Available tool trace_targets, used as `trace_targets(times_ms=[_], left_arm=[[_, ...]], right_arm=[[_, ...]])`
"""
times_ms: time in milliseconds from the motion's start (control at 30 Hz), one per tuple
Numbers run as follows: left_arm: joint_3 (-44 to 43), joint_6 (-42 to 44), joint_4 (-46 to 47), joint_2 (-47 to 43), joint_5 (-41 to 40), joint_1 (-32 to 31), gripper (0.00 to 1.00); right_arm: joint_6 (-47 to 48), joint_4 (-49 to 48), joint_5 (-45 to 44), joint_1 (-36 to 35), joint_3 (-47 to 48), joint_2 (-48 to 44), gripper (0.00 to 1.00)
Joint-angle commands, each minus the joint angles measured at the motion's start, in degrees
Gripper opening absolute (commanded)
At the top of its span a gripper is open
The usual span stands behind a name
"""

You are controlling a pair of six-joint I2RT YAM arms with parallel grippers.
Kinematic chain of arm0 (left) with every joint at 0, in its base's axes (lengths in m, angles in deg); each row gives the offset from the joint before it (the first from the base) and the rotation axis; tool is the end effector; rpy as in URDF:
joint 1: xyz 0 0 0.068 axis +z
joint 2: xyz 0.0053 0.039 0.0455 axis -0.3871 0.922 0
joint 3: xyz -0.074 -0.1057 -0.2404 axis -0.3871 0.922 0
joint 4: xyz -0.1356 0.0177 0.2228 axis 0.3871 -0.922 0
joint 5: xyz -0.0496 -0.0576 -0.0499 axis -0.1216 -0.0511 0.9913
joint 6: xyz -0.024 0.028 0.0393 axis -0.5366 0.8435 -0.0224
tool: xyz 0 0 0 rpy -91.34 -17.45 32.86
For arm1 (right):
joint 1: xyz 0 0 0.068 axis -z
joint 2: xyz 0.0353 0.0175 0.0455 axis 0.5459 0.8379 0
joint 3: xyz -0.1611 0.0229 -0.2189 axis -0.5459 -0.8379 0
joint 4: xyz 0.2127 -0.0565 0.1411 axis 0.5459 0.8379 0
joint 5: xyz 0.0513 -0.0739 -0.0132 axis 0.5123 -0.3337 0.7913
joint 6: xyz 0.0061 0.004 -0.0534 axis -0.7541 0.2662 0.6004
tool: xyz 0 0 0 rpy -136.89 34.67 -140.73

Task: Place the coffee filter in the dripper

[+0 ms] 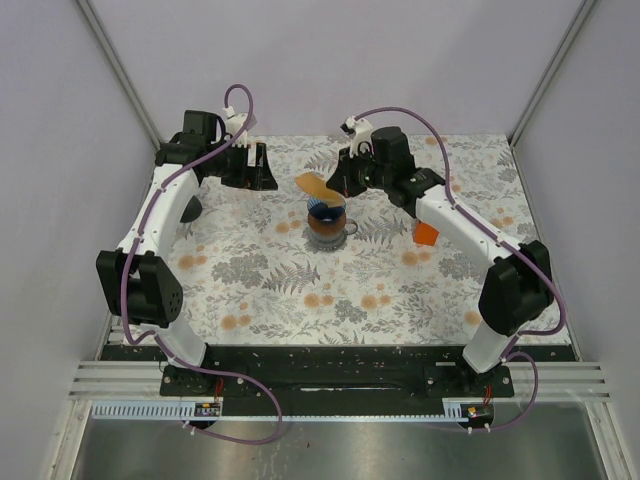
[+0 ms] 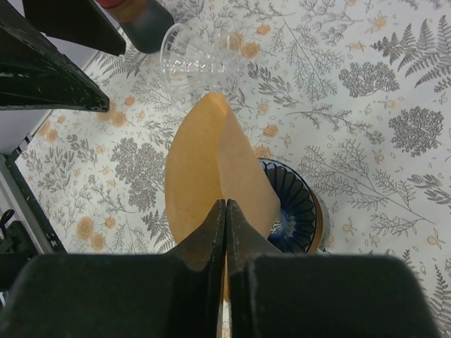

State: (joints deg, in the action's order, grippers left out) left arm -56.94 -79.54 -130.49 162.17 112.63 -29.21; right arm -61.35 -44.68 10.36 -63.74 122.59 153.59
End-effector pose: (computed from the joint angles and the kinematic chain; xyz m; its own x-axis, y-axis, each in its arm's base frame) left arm 0.3614 -0.0599 0.3538 -0.7364 0.0901 -0.6706 0.4561 0.7982 -0.3936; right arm 0.3414 0.2174 0.3448 -0.4573 -0.1127 -0.8821 -0.7005 0.6567 0.2793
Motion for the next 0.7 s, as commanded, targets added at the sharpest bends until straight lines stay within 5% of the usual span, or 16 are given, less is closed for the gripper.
trace_targets(times_ms=[0, 433, 600, 667], left_arm=[[-0.87, -0.21, 1.48, -1.06, 2.14, 0.28, 0.85], [-1.13, -3.72, 4.29, 2.1, -3.13, -4.9, 0.86], [-2.62, -3.72, 3.85, 3.77, -3.4, -6.04, 0.86], [-2.98, -3.63, 3.76, 3.95, -3.49, -6.31, 0.86]], right_arm=[[-0.74, -1.92, 0.92, -0.11, -1.9, -1.23, 0.0], [0.75, 1.41, -4.27, -0.11, -1.65, 0.79, 0.02], [2.78, 4.58, -7.51, -0.11, -0.15, 0.44, 0.37], [4.09, 5.2, -8.14, -0.11, 0.82, -0.26, 0.41]])
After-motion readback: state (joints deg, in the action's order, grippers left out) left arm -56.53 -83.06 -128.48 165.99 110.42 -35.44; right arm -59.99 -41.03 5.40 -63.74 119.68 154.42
